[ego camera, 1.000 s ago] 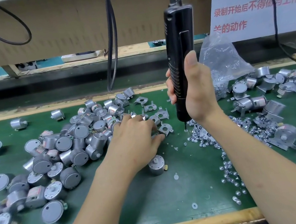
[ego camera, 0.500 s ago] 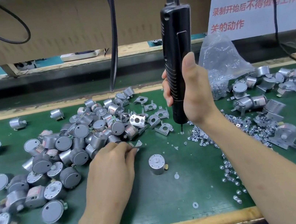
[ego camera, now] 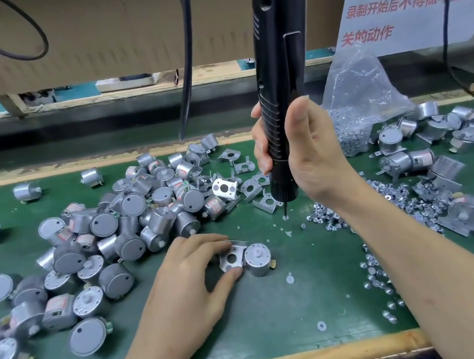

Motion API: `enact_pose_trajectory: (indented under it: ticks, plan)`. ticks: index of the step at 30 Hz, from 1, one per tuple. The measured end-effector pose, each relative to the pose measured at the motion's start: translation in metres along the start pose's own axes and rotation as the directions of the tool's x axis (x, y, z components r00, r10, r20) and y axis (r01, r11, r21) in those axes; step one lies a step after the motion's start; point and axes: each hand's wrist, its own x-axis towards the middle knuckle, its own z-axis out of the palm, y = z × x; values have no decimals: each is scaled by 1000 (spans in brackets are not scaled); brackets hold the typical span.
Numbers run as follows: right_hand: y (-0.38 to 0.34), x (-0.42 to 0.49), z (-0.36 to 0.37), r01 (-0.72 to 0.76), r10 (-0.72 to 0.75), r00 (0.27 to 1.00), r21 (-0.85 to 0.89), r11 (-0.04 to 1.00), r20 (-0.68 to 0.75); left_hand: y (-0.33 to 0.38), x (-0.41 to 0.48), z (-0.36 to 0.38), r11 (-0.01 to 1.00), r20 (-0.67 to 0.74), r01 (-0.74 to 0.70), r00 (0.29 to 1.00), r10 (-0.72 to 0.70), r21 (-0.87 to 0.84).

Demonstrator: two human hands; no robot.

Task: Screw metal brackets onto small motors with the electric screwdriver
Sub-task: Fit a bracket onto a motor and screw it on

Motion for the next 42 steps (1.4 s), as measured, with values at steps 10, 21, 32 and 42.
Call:
enact_pose_trajectory:
  ticks: [10, 21, 32, 42]
  plan:
    - [-5, -3, 11, -12, 11, 997, 13, 1000, 76, 11, -1, -1, 986, -149, 52, 986, -77, -160]
    - [-14, -8, 20, -94, 87, 995, 165, 982, 48, 24, 0, 3, 979, -209, -43, 978, 1, -197]
    - [-12, -14, 35, -51, 44, 998, 234, 971, 36, 23, 1, 8, 978, -88, -30, 996, 12, -208]
    - [-10, -18, 43, -50, 42, 999, 273, 961, 34, 24, 1, 7, 976, -67, -10, 998, -5, -219]
